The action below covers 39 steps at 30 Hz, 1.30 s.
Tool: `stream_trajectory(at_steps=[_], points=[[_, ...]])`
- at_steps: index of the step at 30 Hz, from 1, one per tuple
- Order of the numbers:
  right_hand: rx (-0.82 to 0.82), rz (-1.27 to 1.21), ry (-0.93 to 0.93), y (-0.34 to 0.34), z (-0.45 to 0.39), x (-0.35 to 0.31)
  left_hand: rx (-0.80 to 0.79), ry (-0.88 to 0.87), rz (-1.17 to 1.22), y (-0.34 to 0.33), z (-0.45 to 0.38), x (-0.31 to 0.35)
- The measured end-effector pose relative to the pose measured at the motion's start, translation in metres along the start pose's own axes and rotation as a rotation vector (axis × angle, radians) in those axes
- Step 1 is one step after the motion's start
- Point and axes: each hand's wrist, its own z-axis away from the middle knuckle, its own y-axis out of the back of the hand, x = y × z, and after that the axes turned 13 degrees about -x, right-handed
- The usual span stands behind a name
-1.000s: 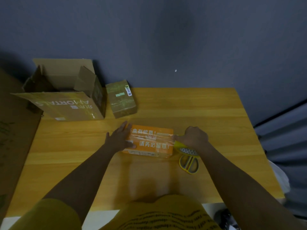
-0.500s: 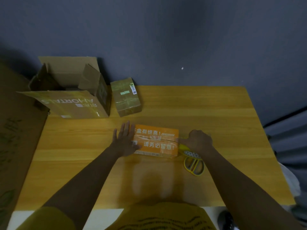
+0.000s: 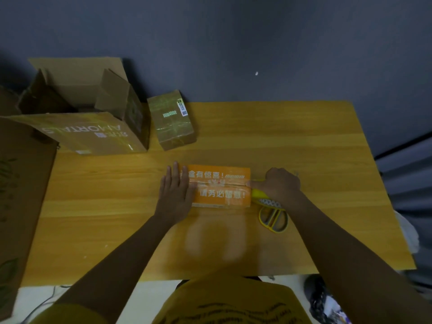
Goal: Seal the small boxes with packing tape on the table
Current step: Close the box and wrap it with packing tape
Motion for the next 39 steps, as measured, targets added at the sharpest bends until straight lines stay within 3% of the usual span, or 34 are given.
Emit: stream_trajectory(at_steps=[3, 7, 11, 15, 17, 26, 32, 39], points=[[-0.001, 0.007, -0.002, 0.001, 0.001, -0.001, 0.053, 0.012, 0.156, -0.001, -0.004, 0.002], [-0.023, -0.029, 0.001, 0.002, 0.004, -0.001, 0.037, 0.107, 0.041, -0.005, -0.006, 0.006], [-0.044, 0.006, -0.02, 0.003, 0.006, -0.004, -0.016, 0.325, 0.146, -0.002, -0.013, 0.023], [-0.056, 0.031, -0.035, 0.002, 0.006, -0.004, 0.173, 0.588, 0.318, -0.002, -0.022, 0.051], [-0.064, 0.024, -0.039, 0.0, 0.004, -0.004, 0.2, 0.623, 0.28, -0.003, -0.025, 0.05], [-0.058, 0.02, -0.036, 0.001, 0.004, -0.004, 0.156, 0.579, 0.117, -0.005, -0.029, 0.045], [-0.057, 0.01, -0.012, 0.0, 0.006, -0.003, 0.253, 0.322, -0.054, -0.016, -0.025, 0.034], [-0.059, 0.027, -0.028, 0.0, 0.002, -0.004, 0.159, 0.045, -0.237, -0.039, -0.035, 0.083]])
